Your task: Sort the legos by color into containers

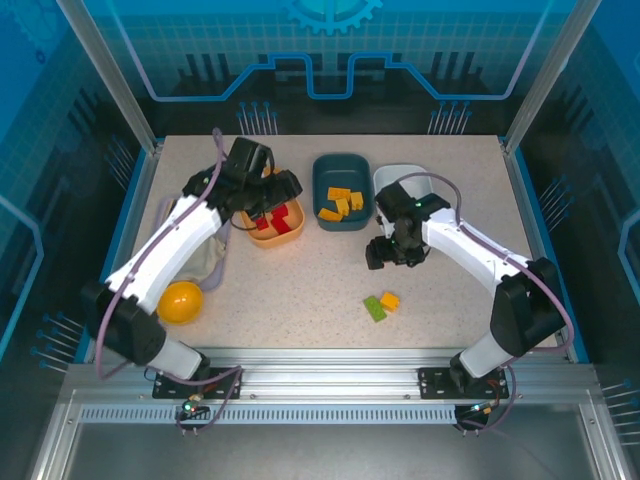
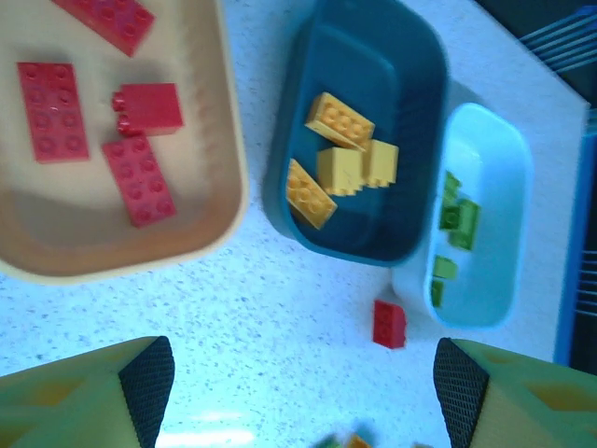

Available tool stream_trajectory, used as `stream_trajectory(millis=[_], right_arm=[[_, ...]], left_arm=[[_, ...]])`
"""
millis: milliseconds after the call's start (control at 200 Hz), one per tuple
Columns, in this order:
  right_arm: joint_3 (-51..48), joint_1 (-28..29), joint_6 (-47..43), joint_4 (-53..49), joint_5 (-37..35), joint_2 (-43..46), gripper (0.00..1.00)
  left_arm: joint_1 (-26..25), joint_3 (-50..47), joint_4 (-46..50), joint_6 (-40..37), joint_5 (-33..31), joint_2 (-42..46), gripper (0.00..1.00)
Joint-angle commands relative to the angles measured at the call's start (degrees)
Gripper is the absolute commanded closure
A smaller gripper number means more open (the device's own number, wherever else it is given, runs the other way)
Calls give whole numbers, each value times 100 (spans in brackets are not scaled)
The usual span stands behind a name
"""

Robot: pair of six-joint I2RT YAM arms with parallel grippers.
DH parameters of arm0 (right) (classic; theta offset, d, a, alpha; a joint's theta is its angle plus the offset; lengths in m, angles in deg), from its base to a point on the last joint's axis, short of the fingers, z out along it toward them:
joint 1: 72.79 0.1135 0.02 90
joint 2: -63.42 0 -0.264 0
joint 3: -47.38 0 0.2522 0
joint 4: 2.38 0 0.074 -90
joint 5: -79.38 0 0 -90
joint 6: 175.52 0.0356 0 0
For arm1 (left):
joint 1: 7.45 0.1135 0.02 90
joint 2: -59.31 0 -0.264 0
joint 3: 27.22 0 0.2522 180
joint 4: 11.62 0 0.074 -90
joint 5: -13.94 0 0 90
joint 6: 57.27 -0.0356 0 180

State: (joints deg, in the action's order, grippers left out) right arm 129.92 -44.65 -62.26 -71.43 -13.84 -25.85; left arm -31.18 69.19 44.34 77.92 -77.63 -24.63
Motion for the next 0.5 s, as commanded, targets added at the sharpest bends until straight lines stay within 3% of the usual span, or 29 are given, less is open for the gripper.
stream_trajectory(millis=[0,225,365,495], right_arm=[[-381,-90,-53,693,-298,93,27],[-601,-93,-139,1192,-228,-70,31],[-628,75,-147,736,-234,-75,32],[-809,87,25,143,81,26,26]], left_arm=[[-181,-867,-600,190,188,479,23],[-376,-2329,-395,550,335,1528,23],[-529,-2830,-323,620,250,1823,23],[-602,-2891,-329,614,244,1820,23]])
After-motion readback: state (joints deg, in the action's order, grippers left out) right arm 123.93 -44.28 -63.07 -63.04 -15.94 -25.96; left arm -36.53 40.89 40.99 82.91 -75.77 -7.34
